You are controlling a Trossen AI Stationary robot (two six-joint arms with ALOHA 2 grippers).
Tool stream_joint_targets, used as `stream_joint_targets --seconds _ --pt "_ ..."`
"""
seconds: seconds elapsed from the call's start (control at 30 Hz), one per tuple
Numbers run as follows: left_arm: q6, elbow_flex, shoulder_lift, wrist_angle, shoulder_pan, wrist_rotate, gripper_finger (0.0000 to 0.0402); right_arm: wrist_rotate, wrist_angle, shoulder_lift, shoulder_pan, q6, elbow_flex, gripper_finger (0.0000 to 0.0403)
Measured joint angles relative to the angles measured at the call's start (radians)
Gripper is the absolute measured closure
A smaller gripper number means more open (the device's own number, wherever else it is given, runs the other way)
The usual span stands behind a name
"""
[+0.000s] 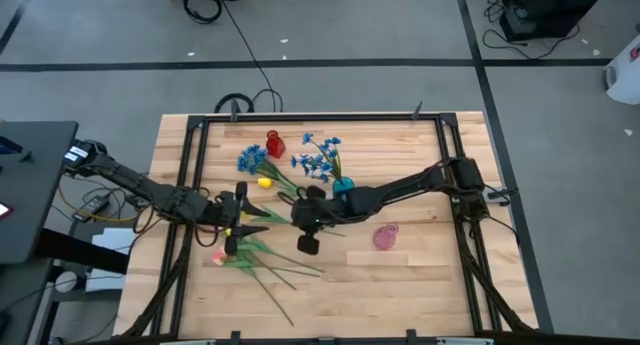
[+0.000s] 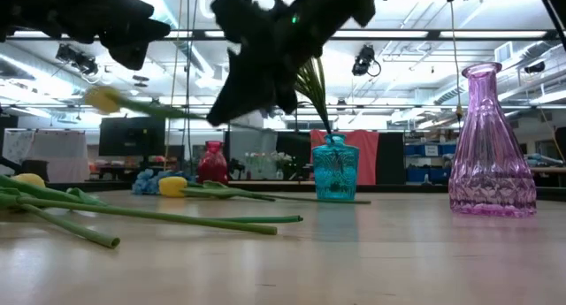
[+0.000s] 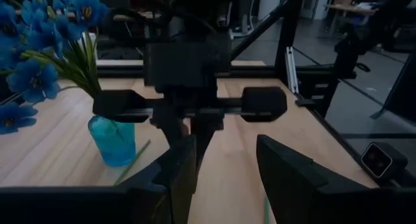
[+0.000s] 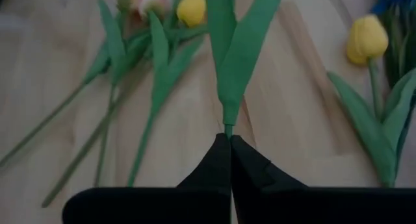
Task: Sort flowers into vase by color
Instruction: Put the middle yellow tulip into the violet flower vase
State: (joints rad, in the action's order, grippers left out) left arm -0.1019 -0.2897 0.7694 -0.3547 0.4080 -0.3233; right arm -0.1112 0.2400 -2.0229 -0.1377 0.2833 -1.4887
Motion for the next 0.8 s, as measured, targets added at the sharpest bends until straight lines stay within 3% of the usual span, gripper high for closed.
stream_joint_targets --seconds 0.47,0.8 --pt "0.065 0.0 -0.071 -0.052 0.0 0.016 0.0234 -0.001 0.124 0.235 -0.071 -0.111 -0.001 0.0397" --pt "0.052 0.0 -0.07 -0.042 0.0 0.019 0.0234 -0.121 0.188 0.413 -0.108 -0.182 0.039 0.0396"
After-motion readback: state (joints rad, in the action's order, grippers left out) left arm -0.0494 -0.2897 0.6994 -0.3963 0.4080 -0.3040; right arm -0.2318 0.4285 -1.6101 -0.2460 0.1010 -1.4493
